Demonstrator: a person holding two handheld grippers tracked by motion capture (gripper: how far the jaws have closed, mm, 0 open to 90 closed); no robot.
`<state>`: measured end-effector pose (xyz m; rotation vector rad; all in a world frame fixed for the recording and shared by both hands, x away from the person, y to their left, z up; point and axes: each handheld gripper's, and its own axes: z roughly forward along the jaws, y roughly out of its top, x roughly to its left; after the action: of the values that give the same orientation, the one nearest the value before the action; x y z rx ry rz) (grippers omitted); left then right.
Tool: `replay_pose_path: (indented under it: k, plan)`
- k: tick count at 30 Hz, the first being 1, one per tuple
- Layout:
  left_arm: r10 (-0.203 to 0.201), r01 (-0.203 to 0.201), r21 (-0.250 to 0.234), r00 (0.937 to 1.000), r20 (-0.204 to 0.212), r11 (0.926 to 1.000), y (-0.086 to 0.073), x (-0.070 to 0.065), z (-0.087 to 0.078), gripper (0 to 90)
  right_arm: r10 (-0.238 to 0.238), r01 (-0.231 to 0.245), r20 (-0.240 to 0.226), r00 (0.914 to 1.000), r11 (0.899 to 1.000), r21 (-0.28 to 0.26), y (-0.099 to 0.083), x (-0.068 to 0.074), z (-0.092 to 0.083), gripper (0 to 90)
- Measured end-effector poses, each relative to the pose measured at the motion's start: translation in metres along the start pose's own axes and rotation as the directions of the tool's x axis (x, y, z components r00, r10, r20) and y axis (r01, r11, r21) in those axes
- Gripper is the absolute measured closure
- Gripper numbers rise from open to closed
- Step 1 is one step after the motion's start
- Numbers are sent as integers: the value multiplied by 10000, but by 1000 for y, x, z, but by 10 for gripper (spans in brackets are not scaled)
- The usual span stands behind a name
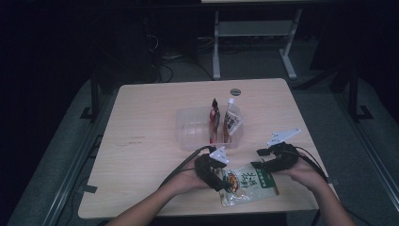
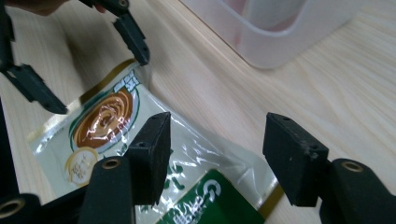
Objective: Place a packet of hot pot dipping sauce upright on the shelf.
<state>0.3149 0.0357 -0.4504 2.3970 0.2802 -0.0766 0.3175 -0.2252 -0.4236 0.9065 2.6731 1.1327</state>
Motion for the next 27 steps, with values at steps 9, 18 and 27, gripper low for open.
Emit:
replay_pose_path:
  k: [9,18,27]
  plan:
    - [-136,132,125,9995,300,9998,3,2,19,299,214,-210,290,9994,9997,-157,-3,-5,-7,393]
    - [304,-304,29,9995,-91,9995,3,1,18,710,326,-313,315,9990,9987,-395,-3,-8,-11,373]
    - [485,-490,-408,9988,-117,9980,1,1,12,899,526,-526,9,9986,9982,-294,-5,-10,-8,344]
